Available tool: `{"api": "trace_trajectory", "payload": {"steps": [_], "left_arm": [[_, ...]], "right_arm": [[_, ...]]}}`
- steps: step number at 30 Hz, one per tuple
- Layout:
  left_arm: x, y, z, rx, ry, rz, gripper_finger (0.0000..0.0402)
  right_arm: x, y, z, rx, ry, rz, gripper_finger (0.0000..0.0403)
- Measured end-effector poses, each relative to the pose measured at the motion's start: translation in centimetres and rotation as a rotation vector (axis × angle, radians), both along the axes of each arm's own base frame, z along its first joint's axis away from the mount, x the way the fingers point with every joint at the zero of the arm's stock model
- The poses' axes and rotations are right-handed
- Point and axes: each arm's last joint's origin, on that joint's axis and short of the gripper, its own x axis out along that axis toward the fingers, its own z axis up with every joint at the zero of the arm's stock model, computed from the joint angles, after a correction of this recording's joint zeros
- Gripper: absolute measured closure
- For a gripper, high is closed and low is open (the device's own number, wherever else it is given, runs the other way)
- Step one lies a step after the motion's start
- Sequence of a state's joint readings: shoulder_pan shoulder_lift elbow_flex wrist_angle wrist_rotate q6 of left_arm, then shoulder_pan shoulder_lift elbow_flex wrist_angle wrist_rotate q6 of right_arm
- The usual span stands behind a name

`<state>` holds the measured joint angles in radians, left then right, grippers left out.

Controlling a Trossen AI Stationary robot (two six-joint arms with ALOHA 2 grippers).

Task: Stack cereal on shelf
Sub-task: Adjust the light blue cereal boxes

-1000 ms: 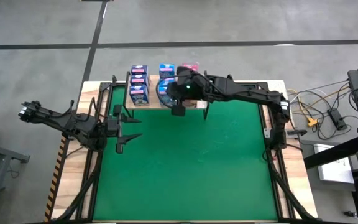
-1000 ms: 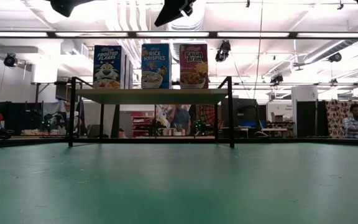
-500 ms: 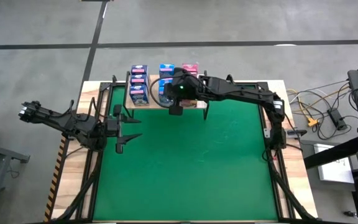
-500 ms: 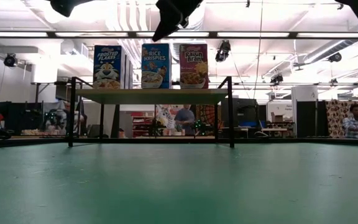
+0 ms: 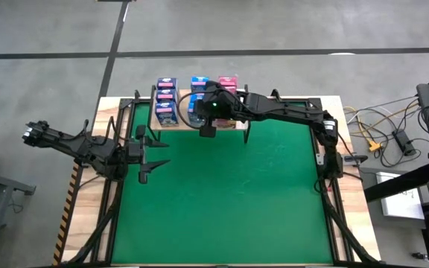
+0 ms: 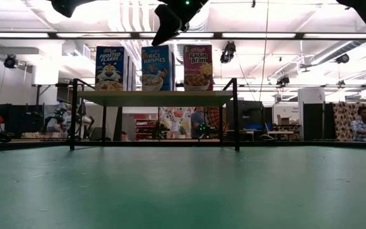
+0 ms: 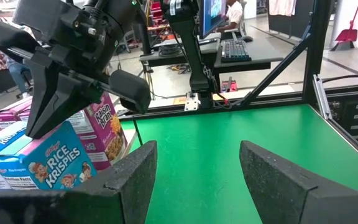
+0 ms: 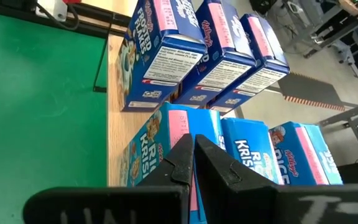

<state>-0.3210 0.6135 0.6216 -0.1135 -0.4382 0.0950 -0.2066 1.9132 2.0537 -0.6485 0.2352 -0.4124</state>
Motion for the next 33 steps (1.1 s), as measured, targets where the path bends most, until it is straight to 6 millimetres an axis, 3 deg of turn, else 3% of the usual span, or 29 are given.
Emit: {"api": "trace_trajectory", "payload": {"steps": [24, 33], "left_arm": [[0.0, 0.0, 0.0, -0.003, 0.000, 0.000, 0.0189], [0.0, 0.0, 0.0, -0.003, -0.001, 0.000, 0.0189]], "right_arm": [[-0.4, 0.1, 0.8, -0.052, -0.002, 0.033, 0.0394], [-1.1, 0.2, 3.1, -0.058, -0.075, 0.032, 0.0394]]}}
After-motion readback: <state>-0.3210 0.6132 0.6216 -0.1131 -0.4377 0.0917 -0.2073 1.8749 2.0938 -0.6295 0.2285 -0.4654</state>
